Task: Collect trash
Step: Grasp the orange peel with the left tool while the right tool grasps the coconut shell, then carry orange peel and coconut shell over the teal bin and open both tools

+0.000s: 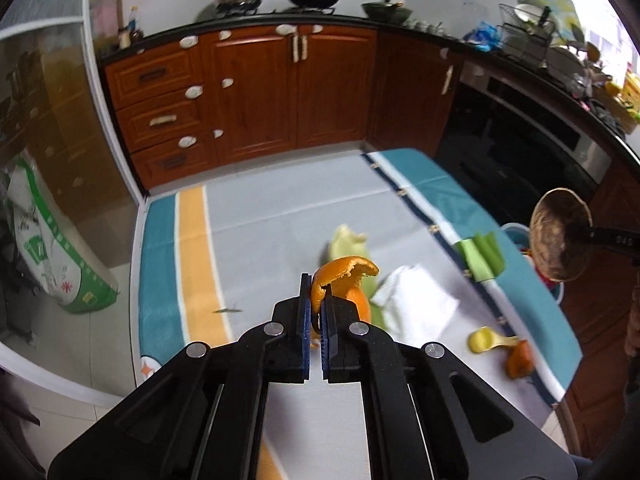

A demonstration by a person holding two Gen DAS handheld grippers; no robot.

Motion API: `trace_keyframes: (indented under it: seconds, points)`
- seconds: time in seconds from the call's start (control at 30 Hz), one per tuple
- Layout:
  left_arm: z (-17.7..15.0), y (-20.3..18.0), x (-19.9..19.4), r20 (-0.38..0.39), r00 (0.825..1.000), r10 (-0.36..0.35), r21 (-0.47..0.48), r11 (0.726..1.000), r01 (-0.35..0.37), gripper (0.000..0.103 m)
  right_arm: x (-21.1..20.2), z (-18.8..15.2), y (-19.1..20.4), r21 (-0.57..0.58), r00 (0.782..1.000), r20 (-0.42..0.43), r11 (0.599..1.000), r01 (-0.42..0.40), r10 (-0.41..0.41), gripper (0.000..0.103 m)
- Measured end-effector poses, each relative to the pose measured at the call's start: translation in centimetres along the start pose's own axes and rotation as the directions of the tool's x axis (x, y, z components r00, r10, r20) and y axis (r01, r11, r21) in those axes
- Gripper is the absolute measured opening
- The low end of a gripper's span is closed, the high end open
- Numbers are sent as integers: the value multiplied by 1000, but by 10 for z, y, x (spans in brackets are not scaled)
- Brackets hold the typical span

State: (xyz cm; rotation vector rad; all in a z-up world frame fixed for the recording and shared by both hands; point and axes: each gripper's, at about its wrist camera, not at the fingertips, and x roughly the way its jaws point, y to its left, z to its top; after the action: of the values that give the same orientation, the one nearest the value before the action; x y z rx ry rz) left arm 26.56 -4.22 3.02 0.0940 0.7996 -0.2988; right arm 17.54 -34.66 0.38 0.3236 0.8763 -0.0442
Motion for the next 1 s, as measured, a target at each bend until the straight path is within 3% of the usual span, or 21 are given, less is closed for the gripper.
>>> trace_keyframes:
  seconds: [0.23, 0.53, 0.77, 1.0]
  points:
    - [26, -79, -13, 13, 997, -82, 112, 990, 80, 4, -38, -3, -59, 88, 998, 67, 996, 9, -15, 8]
    - [45, -238, 23, -79, 968, -238, 263, 932, 250, 4, -68, -10, -167, 212, 989, 98, 973, 92, -115, 8]
    - [41, -343, 79, -195, 937, -290, 312, 887, 339, 4, -53, -5, -225, 271, 988, 71, 955, 116, -140, 8]
    - [25, -407, 129, -294, 916, -274, 363, 855, 372, 4, -15, 4, -254, 291, 994, 17, 952, 99, -108, 8]
